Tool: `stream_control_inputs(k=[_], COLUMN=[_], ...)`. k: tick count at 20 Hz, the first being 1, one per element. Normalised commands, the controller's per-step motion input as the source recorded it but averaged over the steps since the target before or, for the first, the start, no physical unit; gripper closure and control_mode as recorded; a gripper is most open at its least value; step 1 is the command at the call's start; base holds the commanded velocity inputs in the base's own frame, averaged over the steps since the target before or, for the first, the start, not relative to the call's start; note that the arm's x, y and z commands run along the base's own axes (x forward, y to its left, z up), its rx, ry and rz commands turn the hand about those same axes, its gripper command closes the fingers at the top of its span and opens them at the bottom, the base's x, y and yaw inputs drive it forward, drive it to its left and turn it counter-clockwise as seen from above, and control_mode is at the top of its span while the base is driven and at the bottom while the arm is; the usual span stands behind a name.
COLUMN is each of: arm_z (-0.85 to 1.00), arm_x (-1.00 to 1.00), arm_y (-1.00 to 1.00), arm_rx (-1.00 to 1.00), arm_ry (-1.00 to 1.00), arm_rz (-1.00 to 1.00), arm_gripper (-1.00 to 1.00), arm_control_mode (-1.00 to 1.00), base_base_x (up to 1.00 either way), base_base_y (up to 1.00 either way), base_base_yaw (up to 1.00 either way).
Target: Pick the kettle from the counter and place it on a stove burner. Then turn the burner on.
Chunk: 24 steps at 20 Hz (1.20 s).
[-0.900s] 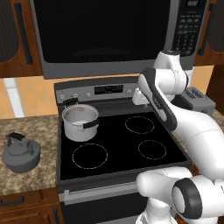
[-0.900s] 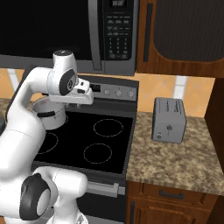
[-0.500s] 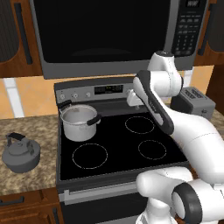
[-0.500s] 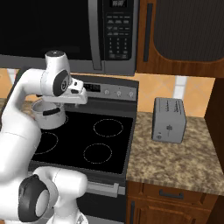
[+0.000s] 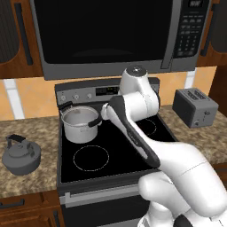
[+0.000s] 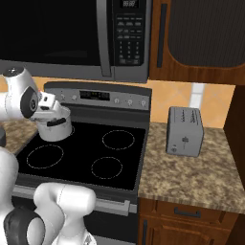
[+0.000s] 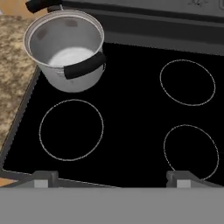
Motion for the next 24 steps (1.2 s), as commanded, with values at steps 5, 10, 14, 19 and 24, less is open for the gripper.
stream_control_inputs(k=[5, 10, 14, 19, 24], arm_z=[0.00, 0.00, -0.01, 0.00, 0.00], arm_x=[-0.34, -0.28, -0.09, 0.00, 0.03], arm_y=[1.00, 1.00, 1.00, 1.00, 1.00], arm_rx=[-0.11, -0.16, -0.15, -0.08, -0.04], arm_ry=[-0.10, -0.12, -0.06, 0.00, 0.00], arm_rz=[0.02, 0.06, 0.09, 0.14, 0.16], arm_gripper=[-1.00, -1.00, -1.00, -1.00, -1.00], arm_control_mode=[-1.00, -1.00, -1.00, -1.00, -1.00], base_base_x=[0.00, 0.00, 0.00, 0.00, 0.00], base_base_y=[0.00, 0.00, 0.00, 0.00, 0.00], base_base_yaw=[0.00, 0.00, 0.00, 0.00, 0.00])
